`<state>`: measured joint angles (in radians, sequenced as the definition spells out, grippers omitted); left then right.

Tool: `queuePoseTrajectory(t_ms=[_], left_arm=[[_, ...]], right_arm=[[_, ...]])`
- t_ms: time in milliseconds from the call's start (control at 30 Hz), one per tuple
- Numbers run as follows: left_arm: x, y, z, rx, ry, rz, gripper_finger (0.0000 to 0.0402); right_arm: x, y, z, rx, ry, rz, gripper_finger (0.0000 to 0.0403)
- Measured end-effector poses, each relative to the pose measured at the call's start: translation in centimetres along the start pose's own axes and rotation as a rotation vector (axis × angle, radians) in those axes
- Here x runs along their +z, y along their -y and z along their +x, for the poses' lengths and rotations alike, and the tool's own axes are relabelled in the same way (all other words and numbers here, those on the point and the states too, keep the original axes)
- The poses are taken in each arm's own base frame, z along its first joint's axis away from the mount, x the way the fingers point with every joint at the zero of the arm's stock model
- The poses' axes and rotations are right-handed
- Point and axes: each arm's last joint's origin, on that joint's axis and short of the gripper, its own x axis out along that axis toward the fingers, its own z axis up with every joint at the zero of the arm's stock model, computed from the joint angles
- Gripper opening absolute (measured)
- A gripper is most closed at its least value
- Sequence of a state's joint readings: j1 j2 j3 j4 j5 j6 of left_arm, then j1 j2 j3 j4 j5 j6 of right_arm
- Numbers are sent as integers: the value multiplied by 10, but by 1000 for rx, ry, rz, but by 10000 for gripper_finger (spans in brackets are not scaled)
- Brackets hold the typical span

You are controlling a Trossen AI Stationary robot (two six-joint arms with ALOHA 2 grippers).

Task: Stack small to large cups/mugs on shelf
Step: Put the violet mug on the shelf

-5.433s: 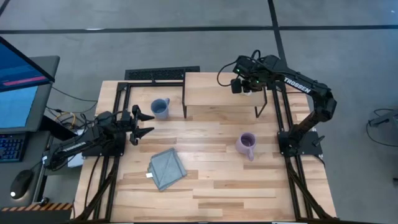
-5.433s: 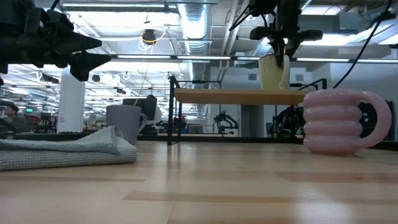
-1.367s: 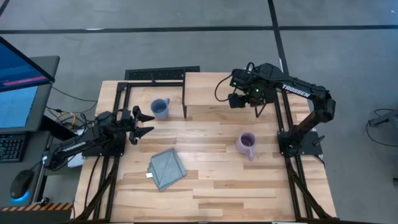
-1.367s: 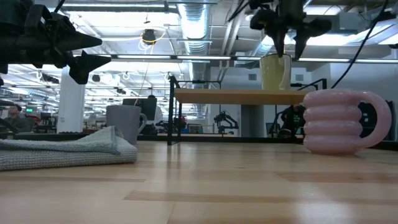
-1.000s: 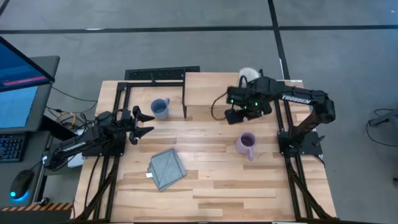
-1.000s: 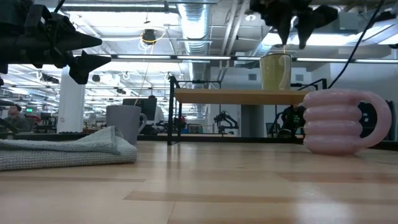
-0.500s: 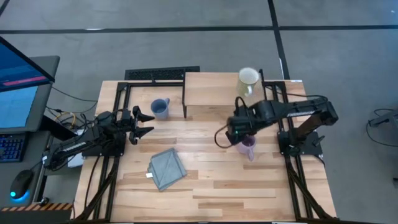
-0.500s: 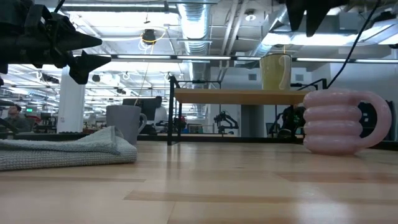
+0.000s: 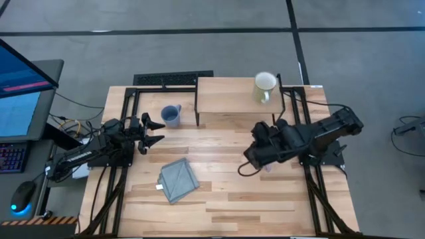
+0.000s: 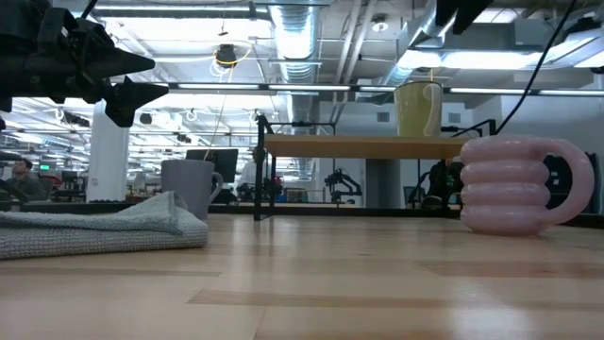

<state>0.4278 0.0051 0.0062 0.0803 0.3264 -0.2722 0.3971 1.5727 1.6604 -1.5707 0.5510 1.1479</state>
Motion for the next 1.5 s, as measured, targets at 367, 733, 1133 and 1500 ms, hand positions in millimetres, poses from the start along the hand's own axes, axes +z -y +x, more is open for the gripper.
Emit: queuePoseTrajectory(t_ms=[367, 733, 1133, 1500], left_arm=[[0, 0, 0, 0, 0, -1, 257], [0, 0, 0, 0, 0, 42, 257], [2, 1, -1, 4, -12, 70, 257], [28, 9, -6, 36, 1, 120, 257]], right_arm=[[-19, 56, -21, 22, 186, 39, 230], [-88, 99, 15, 88, 194, 170, 230], [-155, 91, 37, 284, 285, 192, 230], [-208, 85, 73, 344, 387, 243, 230]])
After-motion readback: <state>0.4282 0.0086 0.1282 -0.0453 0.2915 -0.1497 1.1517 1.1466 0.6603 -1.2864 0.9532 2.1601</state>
